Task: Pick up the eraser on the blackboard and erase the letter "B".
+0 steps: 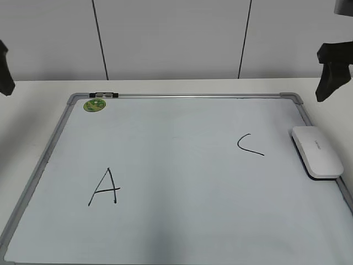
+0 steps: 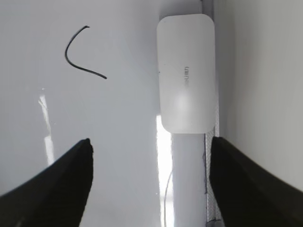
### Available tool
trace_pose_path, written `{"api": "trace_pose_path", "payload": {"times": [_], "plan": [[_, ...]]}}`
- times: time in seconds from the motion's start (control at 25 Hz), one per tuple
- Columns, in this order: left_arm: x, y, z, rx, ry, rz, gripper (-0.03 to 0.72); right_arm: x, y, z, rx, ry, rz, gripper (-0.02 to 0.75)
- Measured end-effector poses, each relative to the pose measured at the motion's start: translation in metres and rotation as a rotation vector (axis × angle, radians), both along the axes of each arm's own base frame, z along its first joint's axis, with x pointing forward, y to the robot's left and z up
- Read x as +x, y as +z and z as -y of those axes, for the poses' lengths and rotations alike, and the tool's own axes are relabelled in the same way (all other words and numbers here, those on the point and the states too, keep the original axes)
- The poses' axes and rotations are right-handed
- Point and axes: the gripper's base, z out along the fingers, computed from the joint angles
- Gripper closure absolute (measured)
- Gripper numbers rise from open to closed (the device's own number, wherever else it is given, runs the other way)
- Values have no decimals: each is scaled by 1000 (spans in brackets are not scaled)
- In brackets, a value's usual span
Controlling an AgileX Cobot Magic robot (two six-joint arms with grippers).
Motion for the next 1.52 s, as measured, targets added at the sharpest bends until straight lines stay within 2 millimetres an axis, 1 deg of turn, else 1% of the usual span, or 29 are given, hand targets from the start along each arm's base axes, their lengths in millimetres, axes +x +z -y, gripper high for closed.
{"api": "trace_pose_path", "payload": {"times": [0.12, 0.24, 0.32, 0.44, 0.68, 0.92, 1.04, 1.08, 1.2, 1.24, 1.36, 1.48, 1.52], "plan": [[-29, 9, -2, 4, 1, 52, 99, -21, 0, -11, 0, 28, 51, 170], [-63, 14, -4, 6, 3, 111, 99, -41, -5, -14, 2, 34, 81, 177], [-86, 12, -5, 5, 5, 142, 99, -53, -6, -15, 3, 36, 93, 181], [-123, 6, -6, 3, 6, 181, 99, -75, -10, -13, 5, 30, 106, 182], [-187, -5, -8, -2, 2, 277, 99, -135, -13, -7, 10, 30, 138, 183], [-244, -18, -8, 0, -53, 380, 100, -204, -5, 0, 21, 33, 265, 183], [-271, -17, -12, 24, -74, 458, 100, -234, -2, 3, 25, 42, 336, 183], [-278, -16, -13, 21, -77, 479, 100, -248, -1, 4, 28, 44, 370, 183], [-293, -16, -17, 45, -74, 518, 100, -272, -4, 7, 31, 49, 417, 183], [-297, -17, -18, 49, -68, 521, 100, -282, -5, 8, 27, 55, 441, 183], [-302, -19, -21, 53, -40, 503, 100, -301, -10, 12, -1, 57, 500, 183], [-302, -21, -22, 64, -24, 498, 100, -310, -16, 14, -16, 56, 520, 183], [-301, -24, -23, 70, -23, 490, 100, -312, -22, 15, -27, 59, 515, 183]]}}
